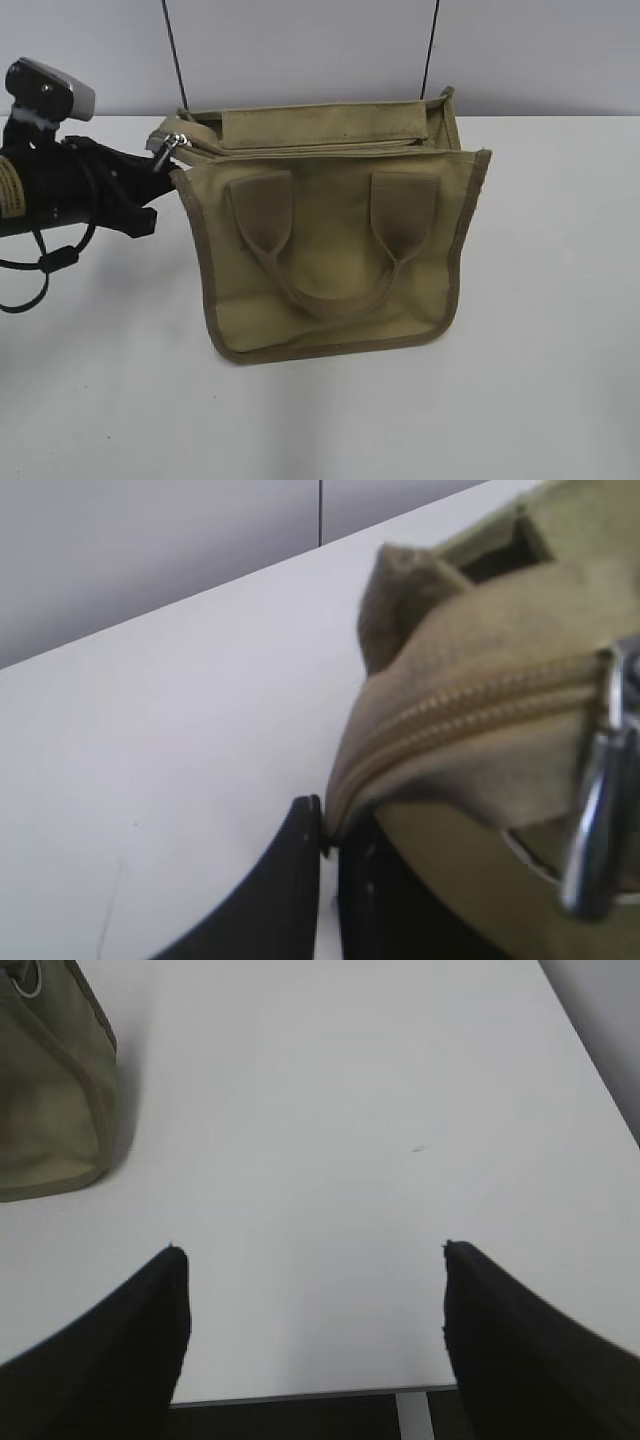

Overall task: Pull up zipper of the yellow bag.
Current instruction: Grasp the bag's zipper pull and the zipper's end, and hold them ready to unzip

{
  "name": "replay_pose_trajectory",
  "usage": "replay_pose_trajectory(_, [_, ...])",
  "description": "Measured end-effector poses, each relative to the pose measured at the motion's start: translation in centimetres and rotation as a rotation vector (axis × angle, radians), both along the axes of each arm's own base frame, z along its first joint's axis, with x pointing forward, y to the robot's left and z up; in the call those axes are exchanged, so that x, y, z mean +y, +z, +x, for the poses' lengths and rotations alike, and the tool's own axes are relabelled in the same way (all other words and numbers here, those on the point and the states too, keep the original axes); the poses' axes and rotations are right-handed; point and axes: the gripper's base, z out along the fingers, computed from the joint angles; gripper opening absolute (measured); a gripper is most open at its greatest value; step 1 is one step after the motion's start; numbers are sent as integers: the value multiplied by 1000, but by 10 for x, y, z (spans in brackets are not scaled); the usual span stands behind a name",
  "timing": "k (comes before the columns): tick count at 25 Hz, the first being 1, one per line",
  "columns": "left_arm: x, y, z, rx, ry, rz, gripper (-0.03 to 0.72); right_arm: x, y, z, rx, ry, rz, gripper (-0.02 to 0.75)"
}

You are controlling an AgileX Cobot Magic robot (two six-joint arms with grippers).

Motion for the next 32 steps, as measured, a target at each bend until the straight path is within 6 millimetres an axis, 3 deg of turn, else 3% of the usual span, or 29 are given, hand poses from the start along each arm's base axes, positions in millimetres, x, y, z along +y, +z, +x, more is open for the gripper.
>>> replay_pose_trajectory(9, [-1,18,-13,38,-45,-5,9,8,2,1,-18,52,84,577])
replay_pose_trajectory(17, [10,22,-12,87,39,-12,9,10,4,1,-34,67,108,577])
replay_pose_trajectory(21, [14,21,-12,104,53,-19,9,13,23,4,-65,107,111,577])
replay_pose_trajectory(25, [17,21,-11,113,64,-23,9,13,44,30,-105,114,158,577])
replay_pose_trajectory(32, [17,20,-11,113,60,-18,9,20,65,98,53,324,162,577])
